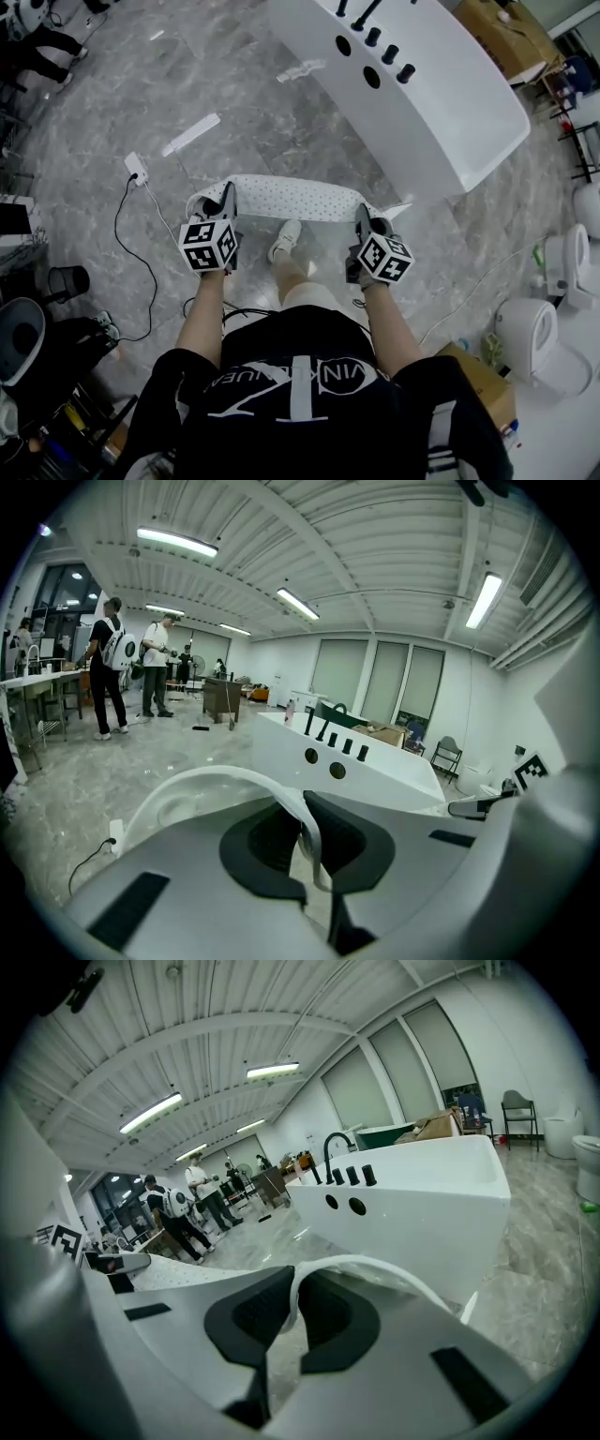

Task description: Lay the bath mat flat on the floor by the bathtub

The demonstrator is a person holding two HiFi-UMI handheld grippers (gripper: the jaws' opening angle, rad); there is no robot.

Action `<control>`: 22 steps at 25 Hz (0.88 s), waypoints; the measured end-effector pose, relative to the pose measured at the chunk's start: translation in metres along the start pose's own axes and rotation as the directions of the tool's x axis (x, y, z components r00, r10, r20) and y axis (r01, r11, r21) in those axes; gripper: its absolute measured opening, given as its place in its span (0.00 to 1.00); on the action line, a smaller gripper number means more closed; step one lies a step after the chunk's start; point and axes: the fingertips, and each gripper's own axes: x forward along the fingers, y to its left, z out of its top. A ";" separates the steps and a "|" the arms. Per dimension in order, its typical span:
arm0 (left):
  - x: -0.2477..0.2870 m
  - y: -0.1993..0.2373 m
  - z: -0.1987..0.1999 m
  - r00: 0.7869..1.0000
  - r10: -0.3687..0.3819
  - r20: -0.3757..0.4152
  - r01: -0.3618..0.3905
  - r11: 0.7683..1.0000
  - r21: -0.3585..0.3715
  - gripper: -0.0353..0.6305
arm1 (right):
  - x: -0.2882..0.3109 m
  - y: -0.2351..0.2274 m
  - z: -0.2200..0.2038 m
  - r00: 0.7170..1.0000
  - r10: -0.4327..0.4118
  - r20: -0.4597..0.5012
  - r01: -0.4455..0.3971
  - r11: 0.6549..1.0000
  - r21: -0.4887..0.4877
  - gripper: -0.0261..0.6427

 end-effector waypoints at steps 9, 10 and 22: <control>0.093 0.039 0.031 0.996 -0.040 -0.080 0.041 0.999 0.009 0.09 | 0.077 0.001 0.023 0.998 -0.056 -0.021 0.057 0.996 0.064 0.09; 0.104 0.042 0.033 0.995 -0.046 -0.087 0.048 0.999 0.014 0.09 | 0.084 0.000 0.023 0.998 -0.064 -0.026 0.065 0.995 0.071 0.09; 0.212 0.037 0.043 0.968 -0.127 -0.216 0.144 0.987 0.066 0.09 | 0.137 -0.038 0.017 0.985 -0.152 -0.080 0.165 0.965 0.204 0.09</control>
